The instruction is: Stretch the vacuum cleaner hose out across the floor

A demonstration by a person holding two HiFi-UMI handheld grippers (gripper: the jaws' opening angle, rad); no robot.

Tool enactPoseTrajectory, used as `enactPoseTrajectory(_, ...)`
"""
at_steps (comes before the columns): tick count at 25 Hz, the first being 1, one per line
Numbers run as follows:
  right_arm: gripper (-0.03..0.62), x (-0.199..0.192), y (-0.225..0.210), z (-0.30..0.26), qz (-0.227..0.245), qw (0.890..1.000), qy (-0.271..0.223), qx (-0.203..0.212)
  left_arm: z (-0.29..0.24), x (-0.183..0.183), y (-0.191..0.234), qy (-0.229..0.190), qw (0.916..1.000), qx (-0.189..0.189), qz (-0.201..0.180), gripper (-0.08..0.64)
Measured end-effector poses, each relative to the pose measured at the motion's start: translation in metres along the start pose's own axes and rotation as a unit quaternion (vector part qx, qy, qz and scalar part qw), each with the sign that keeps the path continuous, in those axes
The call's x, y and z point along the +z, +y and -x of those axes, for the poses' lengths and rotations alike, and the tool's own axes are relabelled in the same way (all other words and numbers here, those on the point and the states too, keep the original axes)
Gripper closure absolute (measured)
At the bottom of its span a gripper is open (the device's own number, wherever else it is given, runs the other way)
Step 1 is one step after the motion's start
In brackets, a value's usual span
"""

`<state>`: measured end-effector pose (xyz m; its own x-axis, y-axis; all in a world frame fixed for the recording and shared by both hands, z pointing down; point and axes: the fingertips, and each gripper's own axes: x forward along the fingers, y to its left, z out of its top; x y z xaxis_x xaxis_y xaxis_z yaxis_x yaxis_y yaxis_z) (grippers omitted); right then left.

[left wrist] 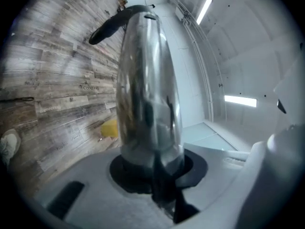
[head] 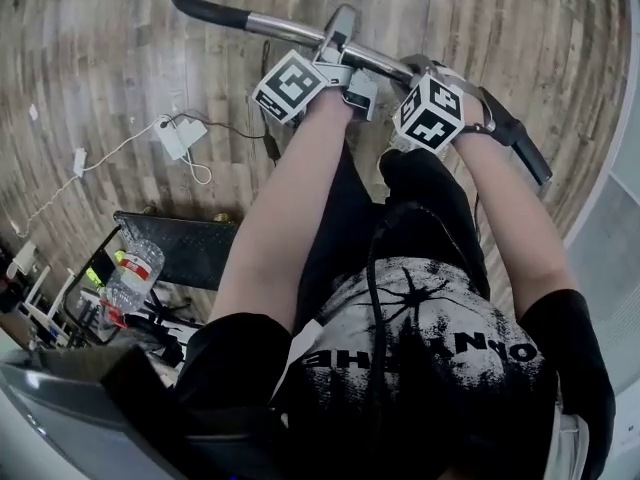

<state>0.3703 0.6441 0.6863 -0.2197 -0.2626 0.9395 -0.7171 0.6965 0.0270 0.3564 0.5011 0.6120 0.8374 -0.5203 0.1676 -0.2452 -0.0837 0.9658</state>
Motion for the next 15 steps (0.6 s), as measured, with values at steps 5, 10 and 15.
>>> enactPoseTrajectory(5, 0.5, -0.013, -0.003, 0.004, 0.046, 0.998, 0.042, -0.01, 0.018, -0.027, 0.009, 0.061, 0.9981, 0.001, 0.009, 0.415)
enactPoseTrajectory(10, 0.5, -0.018, -0.033, 0.003, 0.014, 0.998, 0.057, -0.013, 0.023, -0.042, 0.005, 0.093, 0.9954, -0.006, 0.022, 0.377)
enactPoseTrajectory(15, 0.5, -0.027, -0.053, -0.001, 0.014, 0.998, 0.056, -0.021, 0.025, -0.056, 0.004, 0.151, 0.9879, 0.0, -0.036, 0.465)
